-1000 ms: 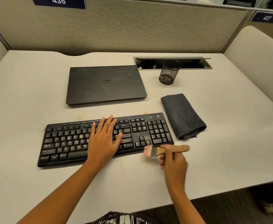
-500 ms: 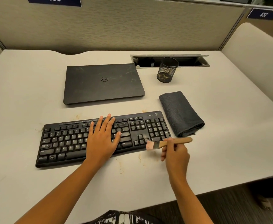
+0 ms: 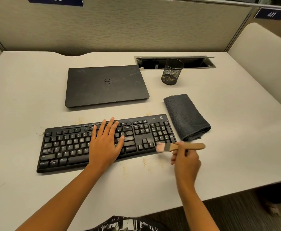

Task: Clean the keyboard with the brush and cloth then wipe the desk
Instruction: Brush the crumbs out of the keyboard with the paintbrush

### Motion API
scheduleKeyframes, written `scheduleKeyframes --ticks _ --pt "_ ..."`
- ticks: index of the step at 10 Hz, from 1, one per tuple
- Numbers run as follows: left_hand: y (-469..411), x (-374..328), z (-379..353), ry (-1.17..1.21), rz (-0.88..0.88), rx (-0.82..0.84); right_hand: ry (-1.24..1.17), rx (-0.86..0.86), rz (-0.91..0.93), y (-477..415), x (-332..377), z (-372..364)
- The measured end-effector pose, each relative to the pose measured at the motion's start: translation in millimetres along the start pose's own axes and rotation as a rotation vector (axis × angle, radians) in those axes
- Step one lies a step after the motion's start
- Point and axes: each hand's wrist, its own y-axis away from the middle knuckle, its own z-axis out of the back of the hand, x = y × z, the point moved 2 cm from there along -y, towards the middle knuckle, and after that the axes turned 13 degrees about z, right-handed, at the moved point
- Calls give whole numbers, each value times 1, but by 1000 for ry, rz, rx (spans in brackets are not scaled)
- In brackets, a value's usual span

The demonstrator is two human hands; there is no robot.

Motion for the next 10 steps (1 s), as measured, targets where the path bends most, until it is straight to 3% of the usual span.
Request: scheduleKeyframes --ticks 1,3,4,5,6,7,8,10 --pt "0 0 0 -8 1 0 30 -199 -26 -18 -12 22" --pt "1 0 0 -3 -3 0 21 104 88 9 6 -9" --pt "0 0 0 -2 0 0 14 34 51 -2 0 -2" --pt "0 -1 1 -7 2 -4 25 -164 11 -17 -14 16" --pt "0 -1 1 -9 2 -6 5 -63 72 -6 -7 4" --pt "0 0 1 -10 -3 -4 -16 148 197 10 4 -18" --pt "0 0 1 -4 -1 -1 -52 121 269 1 8 -18" --pt "0 0 1 1 2 0 62 128 712 -12 17 0"
